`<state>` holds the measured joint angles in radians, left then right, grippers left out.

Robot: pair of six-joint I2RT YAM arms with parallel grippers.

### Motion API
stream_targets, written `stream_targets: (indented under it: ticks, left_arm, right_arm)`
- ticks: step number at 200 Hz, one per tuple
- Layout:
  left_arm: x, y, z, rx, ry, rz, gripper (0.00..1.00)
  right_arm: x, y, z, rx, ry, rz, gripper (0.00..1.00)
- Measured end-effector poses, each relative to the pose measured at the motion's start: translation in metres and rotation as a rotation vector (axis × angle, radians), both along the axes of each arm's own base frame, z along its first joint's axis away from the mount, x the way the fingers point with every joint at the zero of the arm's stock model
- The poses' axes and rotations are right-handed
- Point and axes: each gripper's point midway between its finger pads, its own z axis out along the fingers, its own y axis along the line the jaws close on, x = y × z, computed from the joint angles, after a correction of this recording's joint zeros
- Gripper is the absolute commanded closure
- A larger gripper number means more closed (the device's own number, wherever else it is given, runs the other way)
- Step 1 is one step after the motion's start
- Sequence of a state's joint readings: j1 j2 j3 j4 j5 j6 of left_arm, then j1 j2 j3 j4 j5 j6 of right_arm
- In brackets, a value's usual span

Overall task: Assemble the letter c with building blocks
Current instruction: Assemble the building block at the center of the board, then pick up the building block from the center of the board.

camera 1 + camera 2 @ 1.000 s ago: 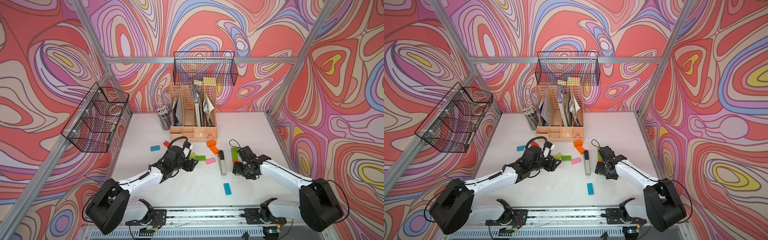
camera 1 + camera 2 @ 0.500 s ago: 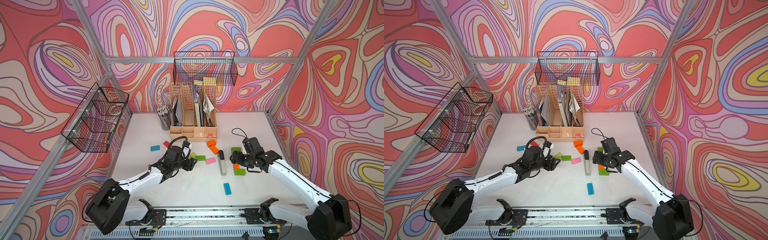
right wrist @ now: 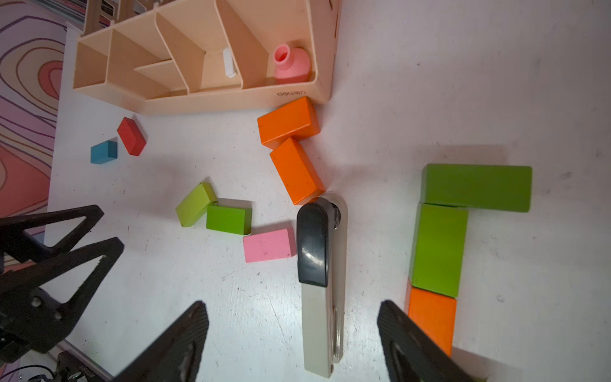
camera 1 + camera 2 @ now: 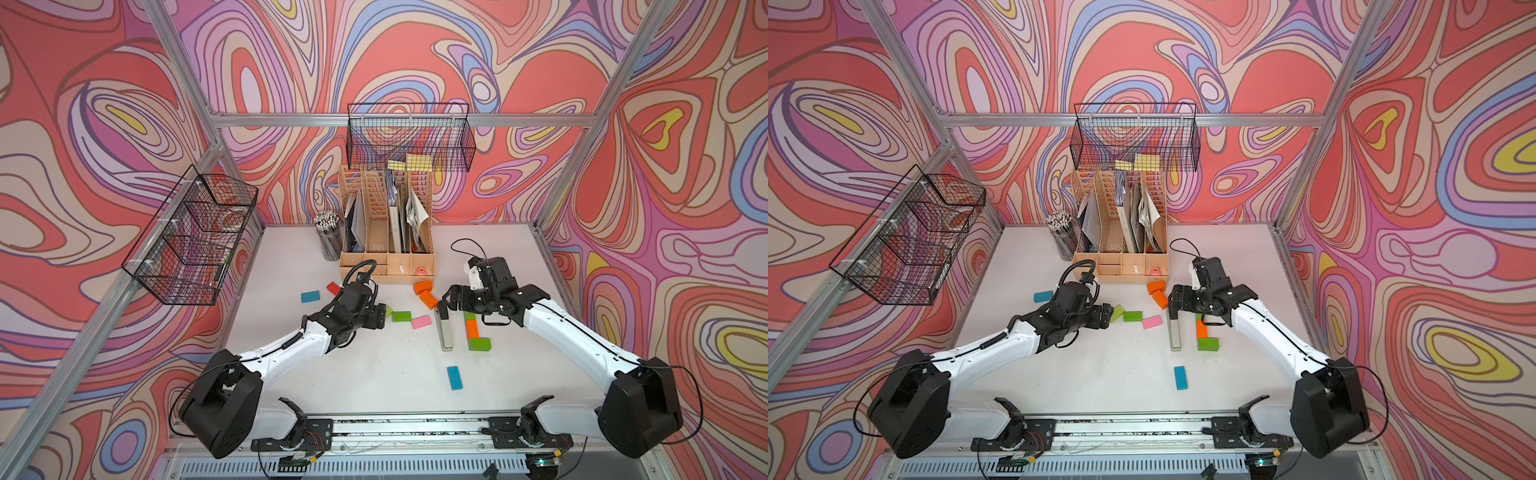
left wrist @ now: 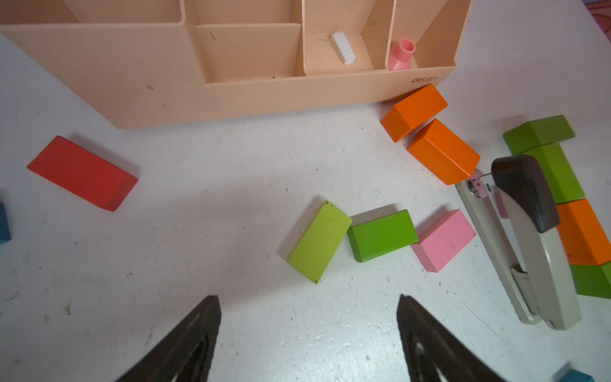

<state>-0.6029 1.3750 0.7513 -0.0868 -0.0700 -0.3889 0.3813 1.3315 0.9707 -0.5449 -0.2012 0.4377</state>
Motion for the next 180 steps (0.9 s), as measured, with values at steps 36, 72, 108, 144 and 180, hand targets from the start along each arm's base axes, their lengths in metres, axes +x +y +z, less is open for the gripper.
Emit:
stream_targets:
  ticks: [36, 72, 108, 144, 180]
  left_arm:
    - [0.012, 0.003, -0.013, 0.043, 0.065, 0.022, 0.16]
    - [0.015, 0.002, -0.015, 0.026, 0.085, 0.009, 0.19]
    - [0.019, 0.007, -0.016, 0.022, 0.121, 0.046, 0.21]
    - [0.023, 0.021, -0.018, -0.009, 0.152, 0.134, 0.25]
    - [0.025, 0.007, -0.015, -0.091, 0.165, 0.11, 0.25]
  right_arm:
    - [0.006, 0.008, -0.007, 0.01, 0.006, 0.039, 0.15]
    - [0.007, 0.015, -0.003, 0.029, -0.02, 0.087, 0.22]
    - [0.009, 0.02, 0.002, 0.042, -0.046, 0.121, 0.22]
    - [0.01, 0.022, 0.003, 0.043, -0.061, 0.141, 0.24]
    - [0.01, 0.023, -0.004, 0.023, -0.055, 0.162, 0.37]
